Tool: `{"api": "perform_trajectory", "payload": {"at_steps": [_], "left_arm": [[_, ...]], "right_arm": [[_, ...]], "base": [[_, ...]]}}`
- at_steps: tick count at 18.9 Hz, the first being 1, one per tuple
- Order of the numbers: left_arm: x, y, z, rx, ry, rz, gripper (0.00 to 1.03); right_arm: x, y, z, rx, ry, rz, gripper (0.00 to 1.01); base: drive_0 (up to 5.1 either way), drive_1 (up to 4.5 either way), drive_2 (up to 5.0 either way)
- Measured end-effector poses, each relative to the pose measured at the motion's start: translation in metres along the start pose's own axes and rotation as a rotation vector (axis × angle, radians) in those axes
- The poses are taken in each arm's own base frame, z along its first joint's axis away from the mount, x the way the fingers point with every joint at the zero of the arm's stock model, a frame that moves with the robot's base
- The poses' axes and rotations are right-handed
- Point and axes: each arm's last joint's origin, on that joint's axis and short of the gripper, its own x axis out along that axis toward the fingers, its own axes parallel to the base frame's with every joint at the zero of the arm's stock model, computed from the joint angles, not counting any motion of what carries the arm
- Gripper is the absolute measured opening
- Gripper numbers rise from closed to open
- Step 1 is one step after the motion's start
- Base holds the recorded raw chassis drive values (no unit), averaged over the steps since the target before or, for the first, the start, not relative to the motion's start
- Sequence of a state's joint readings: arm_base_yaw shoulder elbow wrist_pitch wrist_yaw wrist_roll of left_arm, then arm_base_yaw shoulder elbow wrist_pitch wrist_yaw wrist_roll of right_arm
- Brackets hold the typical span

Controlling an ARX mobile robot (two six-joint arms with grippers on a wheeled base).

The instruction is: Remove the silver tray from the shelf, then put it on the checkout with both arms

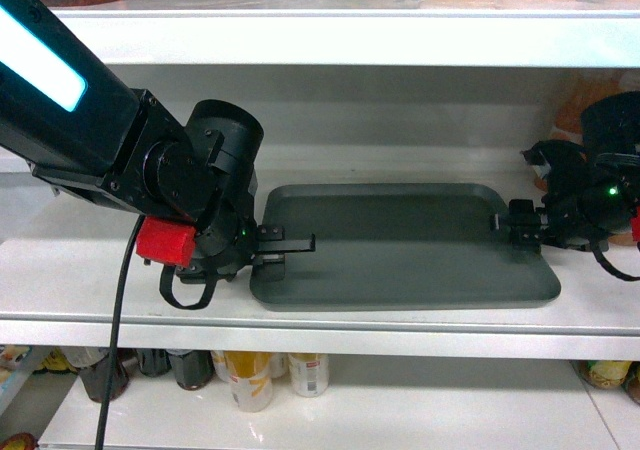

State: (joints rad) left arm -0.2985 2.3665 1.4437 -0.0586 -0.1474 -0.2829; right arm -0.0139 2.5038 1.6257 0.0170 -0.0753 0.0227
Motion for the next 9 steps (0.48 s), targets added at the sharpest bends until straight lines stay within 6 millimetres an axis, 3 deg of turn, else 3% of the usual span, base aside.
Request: {"api": "perform_trajectory", "payload": {"at_steps": [4, 9], "left_arm": [[-0.001, -0.004, -0.007, -0.044, -0.003, -0.033, 0.03], [-0.022, 0.001, -0.03, -0.066, -0.058, -0.035, 0.03]], "right_arm": [[-0.005, 0.004, -0.007, -0.033, -0.022, 0.008, 0.04], [-0.03, 0.002, -0.034, 0.008, -0.044, 0.029, 0.03]], "base": [[0.0, 0.0, 0.0], [0.0, 0.0, 0.0]]}}
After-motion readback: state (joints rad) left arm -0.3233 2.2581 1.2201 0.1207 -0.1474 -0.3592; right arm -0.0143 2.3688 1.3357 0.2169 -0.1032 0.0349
